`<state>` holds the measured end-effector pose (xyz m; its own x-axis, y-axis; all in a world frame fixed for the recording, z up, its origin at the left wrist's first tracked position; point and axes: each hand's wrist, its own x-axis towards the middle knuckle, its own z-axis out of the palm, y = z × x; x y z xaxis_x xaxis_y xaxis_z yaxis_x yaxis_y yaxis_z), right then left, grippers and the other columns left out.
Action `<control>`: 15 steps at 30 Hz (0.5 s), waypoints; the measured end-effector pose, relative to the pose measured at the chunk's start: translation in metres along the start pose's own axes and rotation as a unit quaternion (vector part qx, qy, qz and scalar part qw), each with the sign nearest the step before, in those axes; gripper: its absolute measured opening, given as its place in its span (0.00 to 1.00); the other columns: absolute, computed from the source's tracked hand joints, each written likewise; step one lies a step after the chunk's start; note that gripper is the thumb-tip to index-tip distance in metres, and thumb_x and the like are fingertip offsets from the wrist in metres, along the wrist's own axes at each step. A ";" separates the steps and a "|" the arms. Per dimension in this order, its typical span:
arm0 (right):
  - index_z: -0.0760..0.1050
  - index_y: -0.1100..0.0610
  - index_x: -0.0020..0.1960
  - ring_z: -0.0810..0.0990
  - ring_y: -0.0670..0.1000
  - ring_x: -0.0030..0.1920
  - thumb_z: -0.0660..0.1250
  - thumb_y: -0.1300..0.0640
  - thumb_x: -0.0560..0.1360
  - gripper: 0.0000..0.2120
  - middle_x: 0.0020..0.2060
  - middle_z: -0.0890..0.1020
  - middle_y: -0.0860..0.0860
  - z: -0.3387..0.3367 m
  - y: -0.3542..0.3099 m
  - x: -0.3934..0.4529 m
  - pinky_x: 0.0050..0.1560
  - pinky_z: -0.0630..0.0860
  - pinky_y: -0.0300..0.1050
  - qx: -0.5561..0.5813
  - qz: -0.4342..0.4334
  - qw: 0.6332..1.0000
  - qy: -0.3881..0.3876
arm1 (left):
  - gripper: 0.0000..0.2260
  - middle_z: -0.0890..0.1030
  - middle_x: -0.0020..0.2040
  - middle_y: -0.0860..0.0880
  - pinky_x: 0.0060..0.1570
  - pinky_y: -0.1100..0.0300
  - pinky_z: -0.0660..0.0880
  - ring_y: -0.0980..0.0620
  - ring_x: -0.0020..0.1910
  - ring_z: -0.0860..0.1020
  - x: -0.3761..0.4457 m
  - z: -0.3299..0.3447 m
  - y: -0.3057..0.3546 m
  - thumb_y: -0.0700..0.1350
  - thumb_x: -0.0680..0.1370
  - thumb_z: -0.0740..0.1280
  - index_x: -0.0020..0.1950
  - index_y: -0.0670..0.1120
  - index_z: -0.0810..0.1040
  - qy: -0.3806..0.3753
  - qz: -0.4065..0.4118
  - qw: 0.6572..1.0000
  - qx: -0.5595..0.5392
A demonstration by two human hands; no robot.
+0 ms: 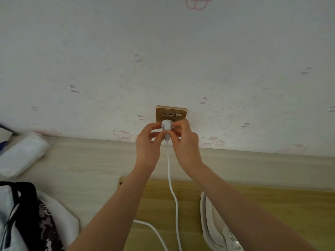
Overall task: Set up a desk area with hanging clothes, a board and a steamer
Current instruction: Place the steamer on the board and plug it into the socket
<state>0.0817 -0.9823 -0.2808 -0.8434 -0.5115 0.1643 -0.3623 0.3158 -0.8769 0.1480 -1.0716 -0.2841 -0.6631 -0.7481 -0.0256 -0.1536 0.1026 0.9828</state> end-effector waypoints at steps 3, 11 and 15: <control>0.66 0.47 0.53 0.79 0.41 0.43 0.65 0.55 0.79 0.08 0.48 0.82 0.47 0.003 0.000 0.001 0.39 0.72 0.22 -0.010 0.000 1.000 -0.004 | 0.10 0.81 0.54 0.56 0.48 0.67 0.76 0.60 0.48 0.81 -0.001 0.003 -0.003 0.41 0.78 0.67 0.57 0.52 0.79 0.024 -0.009 1.000 0.005; 0.72 0.54 0.51 0.82 0.43 0.44 0.67 0.59 0.78 0.04 0.44 0.84 0.49 0.002 0.002 0.006 0.46 0.77 0.31 0.011 -0.006 1.000 0.025 | 0.11 0.79 0.51 0.55 0.49 0.66 0.76 0.66 0.46 0.78 -0.001 0.010 -0.002 0.37 0.77 0.67 0.56 0.50 0.82 0.083 0.017 0.996 0.011; 0.73 0.56 0.50 0.82 0.44 0.42 0.67 0.60 0.78 0.04 0.43 0.84 0.49 0.002 0.001 0.007 0.45 0.77 0.31 0.007 -0.017 0.999 0.030 | 0.12 0.80 0.51 0.54 0.49 0.67 0.76 0.65 0.45 0.78 0.000 0.011 -0.002 0.37 0.78 0.66 0.57 0.49 0.82 0.085 0.012 0.996 0.012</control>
<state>0.0765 -0.9873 -0.2812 -0.8532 -0.4728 0.2204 -0.3857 0.2871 -0.8768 0.1401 -1.0642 -0.2877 -0.5336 -0.8451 0.0318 -0.1573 0.1361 0.9781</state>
